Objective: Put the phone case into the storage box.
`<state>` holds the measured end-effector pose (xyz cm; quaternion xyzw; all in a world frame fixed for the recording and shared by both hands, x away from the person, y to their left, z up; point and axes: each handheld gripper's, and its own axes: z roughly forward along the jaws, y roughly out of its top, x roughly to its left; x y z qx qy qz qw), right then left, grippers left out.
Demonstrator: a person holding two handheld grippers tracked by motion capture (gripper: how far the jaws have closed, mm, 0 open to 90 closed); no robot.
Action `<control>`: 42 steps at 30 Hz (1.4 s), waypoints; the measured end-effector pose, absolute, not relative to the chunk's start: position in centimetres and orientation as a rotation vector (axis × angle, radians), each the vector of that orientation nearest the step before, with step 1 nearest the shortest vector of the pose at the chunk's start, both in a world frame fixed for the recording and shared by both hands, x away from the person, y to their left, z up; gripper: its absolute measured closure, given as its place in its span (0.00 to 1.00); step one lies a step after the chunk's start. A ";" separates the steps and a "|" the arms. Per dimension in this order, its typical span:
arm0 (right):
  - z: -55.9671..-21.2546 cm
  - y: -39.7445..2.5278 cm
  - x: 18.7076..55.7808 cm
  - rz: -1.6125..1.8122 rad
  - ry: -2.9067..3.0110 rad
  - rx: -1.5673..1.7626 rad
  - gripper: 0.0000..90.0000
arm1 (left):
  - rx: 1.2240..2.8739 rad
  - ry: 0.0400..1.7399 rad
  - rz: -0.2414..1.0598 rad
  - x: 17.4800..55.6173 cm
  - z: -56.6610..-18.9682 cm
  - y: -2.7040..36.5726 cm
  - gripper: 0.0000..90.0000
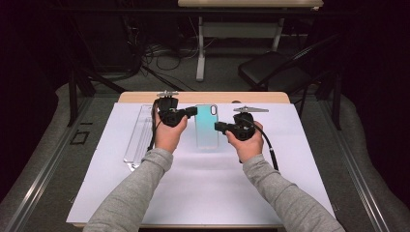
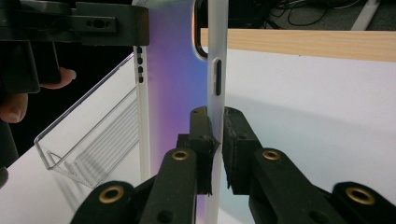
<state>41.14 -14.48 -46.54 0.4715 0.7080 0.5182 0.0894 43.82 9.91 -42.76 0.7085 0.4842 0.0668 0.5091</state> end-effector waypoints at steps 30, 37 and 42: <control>-46.3 -14.3 41.0 1.581 2.122 1.369 0.74 | 1.711 1.175 0.195 43.8 -42.6 10.0 0.94; -46.1 -14.4 40.8 1.576 2.123 1.361 0.69 | 1.711 1.177 0.220 43.9 -42.5 10.4 0.94; -46.1 -14.4 40.8 1.552 2.127 1.335 0.66 | 1.707 1.177 0.242 43.9 -42.3 10.8 0.94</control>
